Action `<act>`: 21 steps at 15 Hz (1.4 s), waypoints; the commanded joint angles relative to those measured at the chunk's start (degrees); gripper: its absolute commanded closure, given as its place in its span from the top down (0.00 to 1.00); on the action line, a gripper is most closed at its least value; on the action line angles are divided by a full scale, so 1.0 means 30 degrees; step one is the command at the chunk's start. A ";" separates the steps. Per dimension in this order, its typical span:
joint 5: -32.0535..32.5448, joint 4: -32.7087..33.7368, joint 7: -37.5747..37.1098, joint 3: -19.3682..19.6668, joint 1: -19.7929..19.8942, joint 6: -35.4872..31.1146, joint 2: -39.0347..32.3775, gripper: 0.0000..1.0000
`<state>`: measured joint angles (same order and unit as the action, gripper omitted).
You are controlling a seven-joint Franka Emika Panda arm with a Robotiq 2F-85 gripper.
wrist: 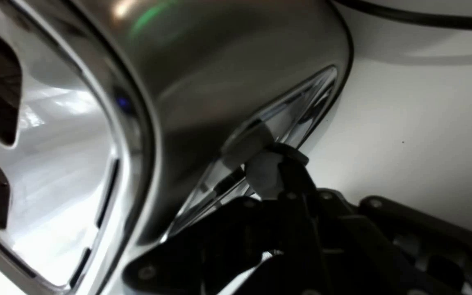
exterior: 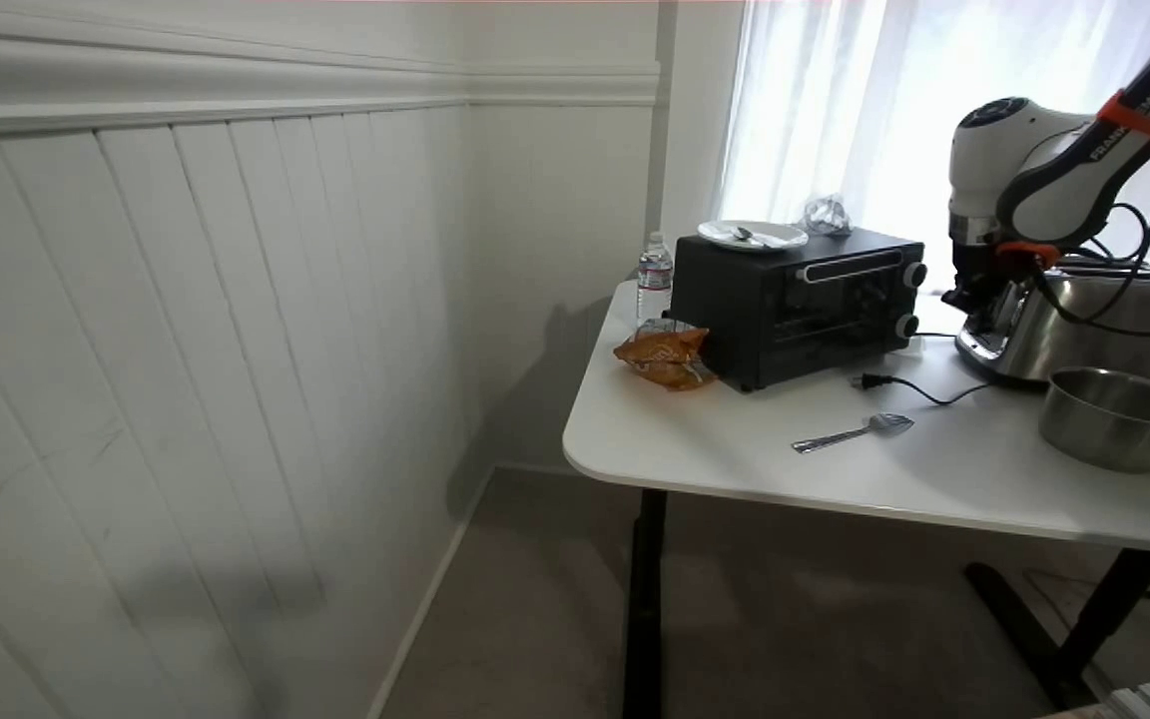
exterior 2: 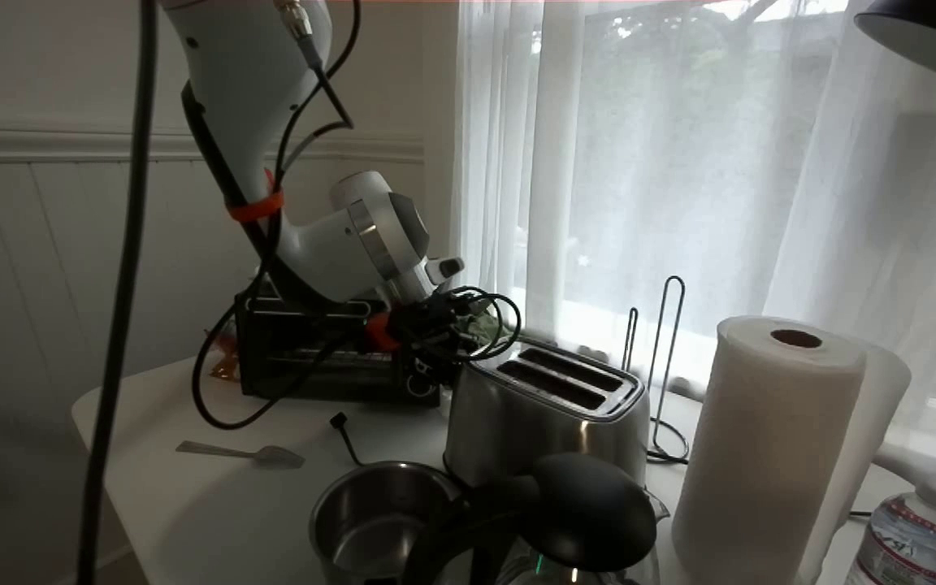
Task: Push the toaster lever down
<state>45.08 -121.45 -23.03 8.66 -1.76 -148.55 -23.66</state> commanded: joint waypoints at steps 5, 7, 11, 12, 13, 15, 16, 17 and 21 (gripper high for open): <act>-0.0458 -0.0502 -0.0585 0.0433 -0.0035 -0.0798 -0.0205 0.00; -0.0144 -0.0194 -0.1002 0.0622 -0.0349 -0.0186 0.0154 0.00; -0.1088 0.0144 -0.1476 0.0358 -0.0625 0.1957 0.1073 0.00; -0.1385 0.0213 -0.1501 0.0254 -0.0654 0.2513 0.1304 0.00; -0.1764 0.0289 -0.1447 0.0123 -0.0683 0.3071 0.1594 0.00; -0.2224 0.0529 -0.1474 -0.0012 -0.0719 0.4011 0.2076 0.00; -0.2430 0.0668 -0.1514 -0.0072 -0.0694 0.4363 0.2291 0.00; -0.2824 0.0814 -0.1527 -0.0167 -0.0652 0.4875 0.2590 0.00; -0.6091 0.1558 -0.0761 -0.0775 -0.0476 0.8321 0.3962 0.00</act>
<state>33.87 -117.77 -27.03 8.11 -3.56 -131.25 -15.50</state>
